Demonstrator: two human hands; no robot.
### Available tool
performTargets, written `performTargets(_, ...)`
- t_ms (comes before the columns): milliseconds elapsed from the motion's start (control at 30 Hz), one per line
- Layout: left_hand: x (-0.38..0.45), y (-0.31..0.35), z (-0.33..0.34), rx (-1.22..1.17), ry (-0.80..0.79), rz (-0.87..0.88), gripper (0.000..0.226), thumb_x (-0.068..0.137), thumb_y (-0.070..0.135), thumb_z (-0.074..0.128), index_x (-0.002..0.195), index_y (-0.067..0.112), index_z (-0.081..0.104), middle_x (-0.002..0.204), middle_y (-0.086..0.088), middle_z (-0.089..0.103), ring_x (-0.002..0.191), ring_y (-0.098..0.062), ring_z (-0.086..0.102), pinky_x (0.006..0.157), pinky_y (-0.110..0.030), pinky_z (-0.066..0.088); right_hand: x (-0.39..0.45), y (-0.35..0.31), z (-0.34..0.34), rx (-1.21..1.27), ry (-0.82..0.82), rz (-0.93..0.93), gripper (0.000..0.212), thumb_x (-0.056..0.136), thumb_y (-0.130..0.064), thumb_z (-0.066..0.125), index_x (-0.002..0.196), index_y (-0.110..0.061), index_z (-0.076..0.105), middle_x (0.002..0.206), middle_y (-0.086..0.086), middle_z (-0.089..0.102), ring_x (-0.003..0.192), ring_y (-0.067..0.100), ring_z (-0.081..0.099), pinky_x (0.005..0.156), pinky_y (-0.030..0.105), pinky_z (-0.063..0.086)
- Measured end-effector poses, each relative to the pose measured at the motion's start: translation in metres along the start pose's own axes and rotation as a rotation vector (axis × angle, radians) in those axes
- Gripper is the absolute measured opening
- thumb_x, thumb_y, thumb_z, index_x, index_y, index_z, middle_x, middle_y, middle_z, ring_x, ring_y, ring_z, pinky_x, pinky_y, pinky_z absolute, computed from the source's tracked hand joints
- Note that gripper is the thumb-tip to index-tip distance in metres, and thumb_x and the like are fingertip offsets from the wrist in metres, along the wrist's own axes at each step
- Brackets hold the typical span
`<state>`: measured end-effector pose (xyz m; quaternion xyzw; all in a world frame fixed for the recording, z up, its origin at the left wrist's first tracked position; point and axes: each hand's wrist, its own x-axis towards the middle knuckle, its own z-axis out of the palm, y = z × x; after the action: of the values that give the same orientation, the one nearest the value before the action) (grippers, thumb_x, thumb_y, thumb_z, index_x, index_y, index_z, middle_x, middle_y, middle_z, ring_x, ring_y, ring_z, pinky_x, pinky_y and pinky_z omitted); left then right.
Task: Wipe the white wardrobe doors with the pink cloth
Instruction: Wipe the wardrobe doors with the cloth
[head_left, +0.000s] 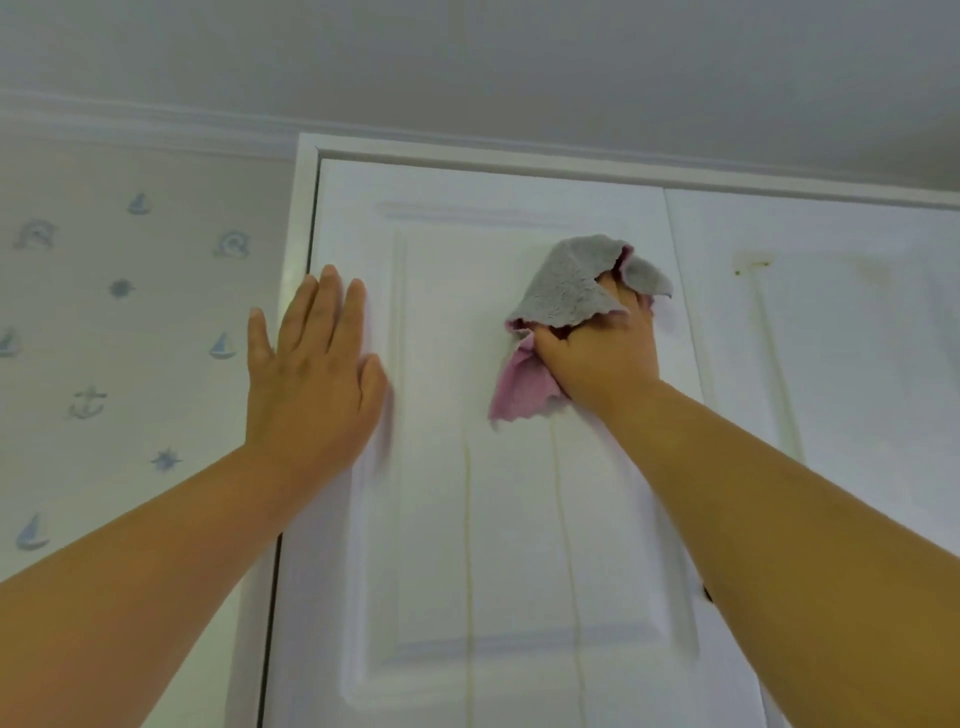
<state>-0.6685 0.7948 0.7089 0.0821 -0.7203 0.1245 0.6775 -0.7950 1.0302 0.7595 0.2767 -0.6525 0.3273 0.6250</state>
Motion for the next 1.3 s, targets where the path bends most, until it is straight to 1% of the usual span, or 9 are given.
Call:
performTargets(167, -0.002, 0.001, 0.002, 0.001, 0.043, 0.010, 0.068, 0.094, 0.037, 0.024, 0.158, 0.013, 0.020, 0.166, -0.010, 0.016, 0.153, -0.024, 0.012, 0.119, -0.063, 0.011, 0.017, 0.014, -0.002, -0.199, 0.001, -0.083, 0.087, 0.081, -0.081, 0.030, 0.149, -0.029, 0.044, 0.159, 0.002, 0.035, 0.152, 0.026, 0.014, 0.122, 0.050, 0.012)
performTargets(400, -0.002, 0.003, -0.001, 0.013, 0.047, 0.011, 0.068, 0.093, 0.035, 0.029, 0.156, 0.010, 0.024, 0.163, -0.015, 0.021, 0.151, -0.031, 0.018, 0.115, -0.067, 0.014, -0.061, 0.011, 0.001, -0.112, 0.023, 0.011, 0.079, 0.090, -0.070, 0.037, 0.154, -0.025, 0.037, 0.164, 0.002, 0.024, 0.154, 0.019, 0.004, 0.124, 0.044, 0.005)
performTargets(533, -0.003, 0.001, 0.003, 0.011, 0.071, 0.014, 0.068, 0.093, 0.034, 0.030, 0.155, 0.008, 0.027, 0.162, -0.016, 0.023, 0.150, -0.032, 0.021, 0.113, -0.069, 0.018, -0.146, 0.003, -0.024, -0.010, -0.195, 0.079, 0.095, 0.084, -0.075, 0.039, 0.158, -0.023, 0.010, 0.161, 0.001, 0.023, 0.147, 0.019, 0.013, 0.123, 0.035, 0.012)
performTargets(600, -0.003, 0.002, 0.003, 0.008, 0.091, 0.019, 0.067, 0.092, 0.033, 0.032, 0.154, 0.006, 0.030, 0.161, -0.018, 0.026, 0.149, -0.034, 0.023, 0.112, -0.069, 0.019, -0.151, 0.017, -0.033, -0.070, -0.288, 0.030, 0.099, 0.078, -0.081, 0.027, 0.159, -0.026, 0.013, 0.161, -0.003, 0.022, 0.148, 0.018, 0.016, 0.122, 0.030, 0.009)
performTargets(733, -0.001, 0.004, 0.002, -0.001, 0.093, 0.015, 0.067, 0.091, 0.032, 0.033, 0.153, 0.006, 0.031, 0.161, -0.018, 0.027, 0.148, -0.034, 0.024, 0.111, -0.069, 0.020, -0.099, 0.020, -0.033, 0.016, -0.242, 0.076, 0.094, 0.073, -0.092, 0.036, 0.139, -0.026, 0.047, 0.135, -0.003, 0.056, 0.134, 0.022, 0.043, 0.116, 0.049, 0.030)
performTargets(867, -0.002, 0.005, 0.001, -0.008, 0.085, 0.007, 0.067, 0.092, 0.034, 0.031, 0.155, 0.009, 0.028, 0.162, -0.016, 0.024, 0.150, -0.031, 0.020, 0.114, -0.068, 0.017, -0.029, 0.010, -0.031, 0.005, -0.138, 0.084, 0.102, 0.063, -0.095, 0.033, 0.143, -0.034, 0.048, 0.147, -0.007, 0.050, 0.146, 0.022, 0.029, 0.121, 0.053, 0.012)
performTargets(967, 0.001, 0.007, 0.000, -0.023, 0.087, 0.005, 0.067, 0.093, 0.034, 0.030, 0.155, 0.009, 0.026, 0.163, -0.015, 0.022, 0.151, -0.030, 0.019, 0.115, -0.068, 0.015, 0.008, 0.009, -0.028, -0.067, -0.104, 0.125, 0.090, 0.070, -0.094, 0.032, 0.137, -0.037, 0.054, 0.142, -0.010, 0.053, 0.145, 0.023, 0.028, 0.121, 0.057, 0.008)
performTargets(1233, -0.001, 0.004, 0.000, -0.070, 0.073, 0.012, 0.068, 0.092, 0.029, 0.034, 0.155, 0.007, 0.027, 0.163, -0.018, 0.022, 0.151, -0.034, 0.018, 0.121, -0.057, 0.012, -0.080, -0.067, 0.019, -0.061, -0.086, 0.050, 0.095, 0.084, -0.076, 0.029, 0.160, -0.023, 0.011, 0.164, 0.006, 0.020, 0.152, 0.028, 0.009, 0.122, 0.056, 0.007)
performTargets(1300, 0.000, 0.003, 0.000, -0.067, 0.061, 0.029, 0.065, 0.095, 0.028, 0.035, 0.155, 0.007, 0.025, 0.163, -0.019, 0.020, 0.151, -0.035, 0.016, 0.122, -0.057, 0.012, -0.089, -0.096, 0.030, -0.070, -0.104, -0.048, 0.084, 0.089, -0.069, 0.033, 0.158, -0.023, 0.022, 0.159, 0.007, 0.032, 0.149, 0.028, 0.017, 0.120, 0.062, 0.004)
